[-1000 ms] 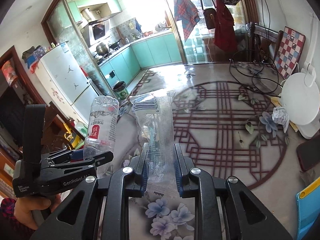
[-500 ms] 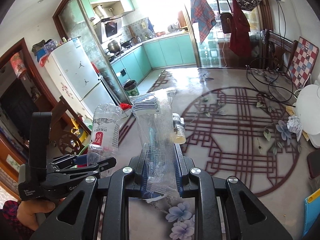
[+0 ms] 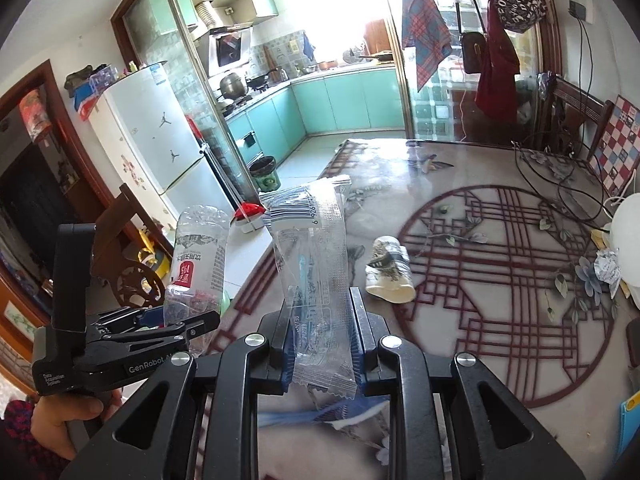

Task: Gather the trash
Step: 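Carry the bottle and wrapper over the red bucket and open both grippers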

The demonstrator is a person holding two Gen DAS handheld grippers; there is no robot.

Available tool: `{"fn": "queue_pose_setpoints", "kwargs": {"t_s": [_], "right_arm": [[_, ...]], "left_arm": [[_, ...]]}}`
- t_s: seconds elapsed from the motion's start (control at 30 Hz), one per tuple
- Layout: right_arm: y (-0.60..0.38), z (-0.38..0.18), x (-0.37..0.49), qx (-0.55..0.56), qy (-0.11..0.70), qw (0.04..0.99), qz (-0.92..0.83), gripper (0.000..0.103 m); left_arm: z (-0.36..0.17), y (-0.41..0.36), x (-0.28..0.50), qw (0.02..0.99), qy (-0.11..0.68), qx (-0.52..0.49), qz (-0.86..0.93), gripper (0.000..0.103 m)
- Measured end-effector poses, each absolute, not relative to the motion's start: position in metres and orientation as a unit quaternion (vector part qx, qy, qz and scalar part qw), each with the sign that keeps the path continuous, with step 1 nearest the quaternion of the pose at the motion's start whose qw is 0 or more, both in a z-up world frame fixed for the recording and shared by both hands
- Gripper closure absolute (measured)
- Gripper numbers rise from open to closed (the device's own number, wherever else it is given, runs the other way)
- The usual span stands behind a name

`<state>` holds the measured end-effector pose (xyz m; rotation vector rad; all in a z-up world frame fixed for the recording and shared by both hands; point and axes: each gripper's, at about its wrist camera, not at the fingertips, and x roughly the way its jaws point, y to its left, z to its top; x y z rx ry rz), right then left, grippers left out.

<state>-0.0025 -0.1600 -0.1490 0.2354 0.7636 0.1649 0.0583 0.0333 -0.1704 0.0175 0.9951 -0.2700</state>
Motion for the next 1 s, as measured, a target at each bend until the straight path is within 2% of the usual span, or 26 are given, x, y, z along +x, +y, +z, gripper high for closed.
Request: {"fn": "queue_pose_setpoints", "kwargs": {"t_s": [1.0], "right_arm": [[0.014, -0.157, 0.064, 0.082, 0.388, 0.910, 0.123, 0.084]], "left_arm": [[-0.185, 0.187, 0.109, 0.871, 0.481, -0.025, -0.091, 0.055]]}}
